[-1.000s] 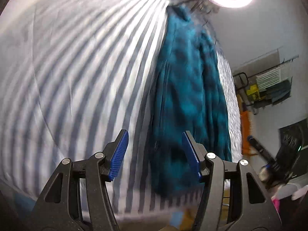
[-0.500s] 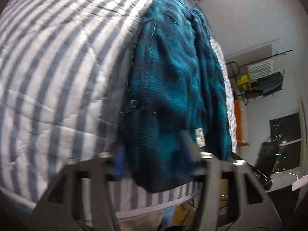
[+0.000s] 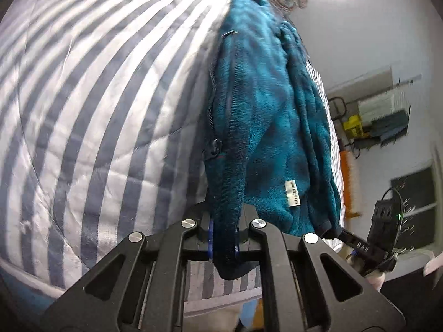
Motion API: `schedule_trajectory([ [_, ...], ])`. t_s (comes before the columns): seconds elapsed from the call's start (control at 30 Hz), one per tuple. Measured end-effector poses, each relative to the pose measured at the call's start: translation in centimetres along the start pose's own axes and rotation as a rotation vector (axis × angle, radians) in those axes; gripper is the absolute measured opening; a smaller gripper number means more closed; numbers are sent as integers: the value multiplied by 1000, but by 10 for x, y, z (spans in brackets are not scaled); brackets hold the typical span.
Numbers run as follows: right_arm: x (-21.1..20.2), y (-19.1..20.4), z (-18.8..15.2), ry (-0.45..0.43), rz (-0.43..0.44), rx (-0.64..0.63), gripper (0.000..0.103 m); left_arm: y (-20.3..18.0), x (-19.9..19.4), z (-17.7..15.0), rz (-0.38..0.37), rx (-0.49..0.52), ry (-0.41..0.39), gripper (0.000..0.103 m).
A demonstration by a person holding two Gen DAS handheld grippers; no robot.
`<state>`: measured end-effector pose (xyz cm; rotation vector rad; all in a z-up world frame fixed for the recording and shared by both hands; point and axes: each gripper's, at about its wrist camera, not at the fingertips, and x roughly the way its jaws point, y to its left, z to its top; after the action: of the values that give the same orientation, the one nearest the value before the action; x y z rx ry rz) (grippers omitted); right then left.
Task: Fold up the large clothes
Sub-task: 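Grasp the hem with both tools and fold it up toward the collar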
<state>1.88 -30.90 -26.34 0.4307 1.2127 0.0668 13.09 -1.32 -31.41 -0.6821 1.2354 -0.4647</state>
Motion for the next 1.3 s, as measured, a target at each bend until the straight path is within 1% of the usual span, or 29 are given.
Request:
schedule_trajectory([
  [0.03,-1,6,1,-2,-20,-41,12,2,2,0,-12,-14,4,7],
  [0.1,-1,13,-1,-4,-50,-106,12,3,-1,1,-8,-9,5,7],
  [0.13,-2,13,-4,-8,-40,-102,12,0,-3,1,-3,1,2,7],
  [0.17,-2,12,-5,-13,-28,-91,18,-5,-5,2,6,15,-3,7],
  [0.23,-3,0,-8,-15,31,-28,24,-9,-8,2,12,14,-6,7],
  [0.27,-2,-7,-9,-7,66,3,30,-12,-10,2,16,4,-10,7],
  [0.3,3,-14,-9,9,107,39,31,-13,-10,2,18,-4,-11,7],
  [0.33,6,-20,-9,17,138,61,31,-16,-12,1,14,-15,-13,7],
  [0.37,7,-23,-10,24,174,80,28,-22,-15,1,5,-16,-16,7],
  [0.4,8,-27,-11,30,228,107,20,-27,-16,2,4,-6,-20,7],
  [0.47,7,-32,-9,24,277,122,16,-35,-23,4,-9,2,-24,7],
  [0.57,-7,-33,-5,-5,359,154,14,-36,-32,11,-54,-53,-27,7],
  [0.63,-19,-33,0,-36,403,172,14,-40,-36,18,-62,-73,-31,7],
  [0.7,-29,-30,8,-55,417,175,13,-49,-41,27,-60,-69,-39,7],
  [0.73,-33,-29,5,-62,418,169,13,-54,-43,32,-60,-67,-44,7],
  [0.87,-49,-27,18,-97,435,175,13,-70,-50,53,-80,-70,-58,7],
  [0.97,-57,-25,33,-119,446,192,13,-85,-51,78,-80,-58,-77,7],
  [1.17,-61,-20,98,-157,440,215,13,-98,-36,127,-61,-82,-97,7],
  [1.3,-50,-22,139,-163,399,230,13,-98,-15,156,-43,-112,-91,7],
])
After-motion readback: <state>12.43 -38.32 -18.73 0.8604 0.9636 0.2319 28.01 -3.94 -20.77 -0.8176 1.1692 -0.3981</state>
